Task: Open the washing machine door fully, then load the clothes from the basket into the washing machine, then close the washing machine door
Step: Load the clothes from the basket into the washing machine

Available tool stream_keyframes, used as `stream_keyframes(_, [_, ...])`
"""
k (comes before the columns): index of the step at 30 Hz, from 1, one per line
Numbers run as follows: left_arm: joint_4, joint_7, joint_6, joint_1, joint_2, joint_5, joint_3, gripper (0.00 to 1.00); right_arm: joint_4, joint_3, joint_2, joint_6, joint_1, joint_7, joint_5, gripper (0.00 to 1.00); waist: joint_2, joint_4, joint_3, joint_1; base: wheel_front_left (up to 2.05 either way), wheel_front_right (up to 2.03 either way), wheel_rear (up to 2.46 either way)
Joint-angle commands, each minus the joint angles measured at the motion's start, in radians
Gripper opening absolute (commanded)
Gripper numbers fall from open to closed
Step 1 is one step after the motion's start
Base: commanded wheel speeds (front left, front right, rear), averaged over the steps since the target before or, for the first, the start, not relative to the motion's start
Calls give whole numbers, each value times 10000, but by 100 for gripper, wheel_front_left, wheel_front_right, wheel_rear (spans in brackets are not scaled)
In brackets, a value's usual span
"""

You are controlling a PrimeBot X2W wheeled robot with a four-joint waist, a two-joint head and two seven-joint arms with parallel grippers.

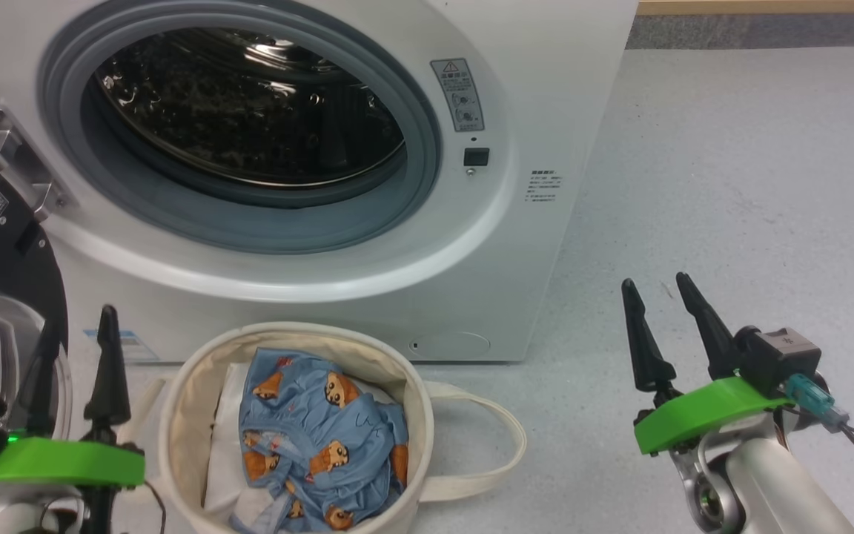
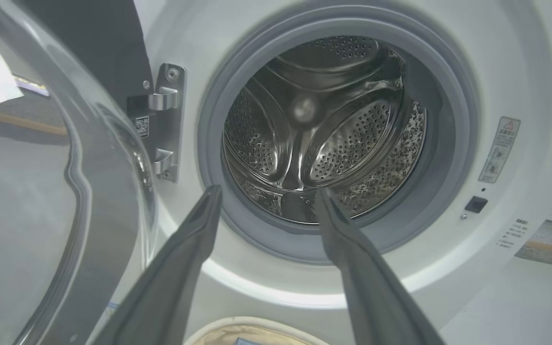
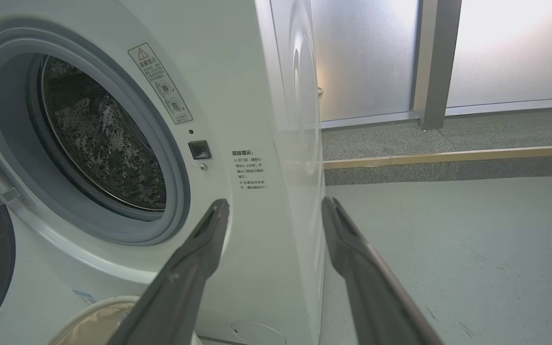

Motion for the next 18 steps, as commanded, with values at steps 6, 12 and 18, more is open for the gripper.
stream_keyframes(6, [-557,-120,-55,-484,56,120,111,100,-396,144,41,6,-382,-126,-78,100,0,16,112,0,0,0,0])
stream_keyframes(12, [-464,-120,-39,-632,-377,435,-149,100,-490,99,71,6,-458,-126,-57,100,0,8,370,0,0,0,0])
stream_keyframes(18, [471,-120,-46,-1120,-561,880,-470,100,-612,39,85,6,-577,-126,-88,100,0,-29,830,0,0,0,0])
